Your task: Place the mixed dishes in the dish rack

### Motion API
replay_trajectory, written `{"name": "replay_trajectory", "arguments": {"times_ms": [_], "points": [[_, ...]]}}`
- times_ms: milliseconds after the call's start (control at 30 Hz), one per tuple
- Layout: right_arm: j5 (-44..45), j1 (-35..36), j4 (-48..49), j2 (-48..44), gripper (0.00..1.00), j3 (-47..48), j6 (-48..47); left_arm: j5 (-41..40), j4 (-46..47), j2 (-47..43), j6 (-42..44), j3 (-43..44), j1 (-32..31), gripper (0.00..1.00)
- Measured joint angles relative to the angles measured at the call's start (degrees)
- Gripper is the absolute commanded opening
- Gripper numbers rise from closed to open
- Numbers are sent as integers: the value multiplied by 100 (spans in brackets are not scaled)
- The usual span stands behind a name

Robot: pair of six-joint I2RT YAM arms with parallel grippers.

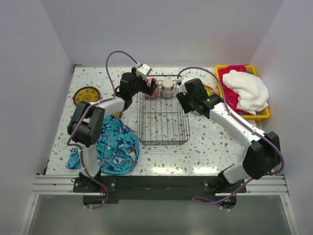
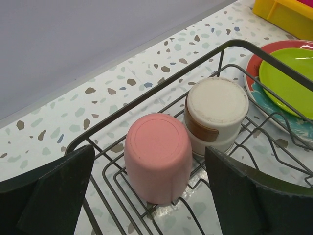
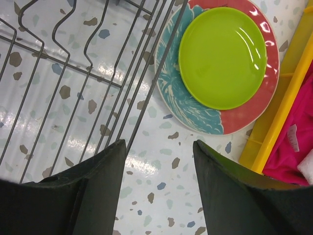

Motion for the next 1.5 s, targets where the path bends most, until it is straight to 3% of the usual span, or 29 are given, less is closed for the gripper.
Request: {"name": "replay_trajectory", "arguments": {"times_ms": [300, 433, 533, 633, 800, 867, 900, 1033, 1200, 1500], "points": [[-282, -55, -26, -39, 63, 2, 348, -411, -1832, -1989, 205, 7, 59, 100], [-673, -72, -131, -39, 65, 4, 560, -671, -2931, -2949, 715, 190, 417, 99], [-894, -74, -258, -50, 63, 39, 603, -758, -3853, -3180, 1209, 496, 940, 95], [-909, -188, -448, -140, 55, 107, 761, -734, -4959, -2975, 1641, 1043, 1493, 94], [-752, -1246, -1086, -466, 48, 227, 898, -247, -5980, -2879, 1840, 1255, 1646, 94], [-625, -1718, -1423, -605, 47, 216, 758, 9, -6137, -2857, 1808, 1307, 1589, 95], [-579, -1926, -1585, -675, 48, 190, 667, 164, -6179, -2822, 1768, 1346, 1572, 100], [-457, -2581, -1862, -1036, 50, -341, 96, 671, -6181, -2579, 1556, 1523, 1543, 100], [-382, -2747, -1757, -1316, 51, -1174, -680, 1082, -6168, -2017, 1241, 1921, 1543, 100], [-422, -3095, -1209, -872, 46, -1467, -1231, 1379, -6124, -1711, 848, 2105, 1482, 99]]}}
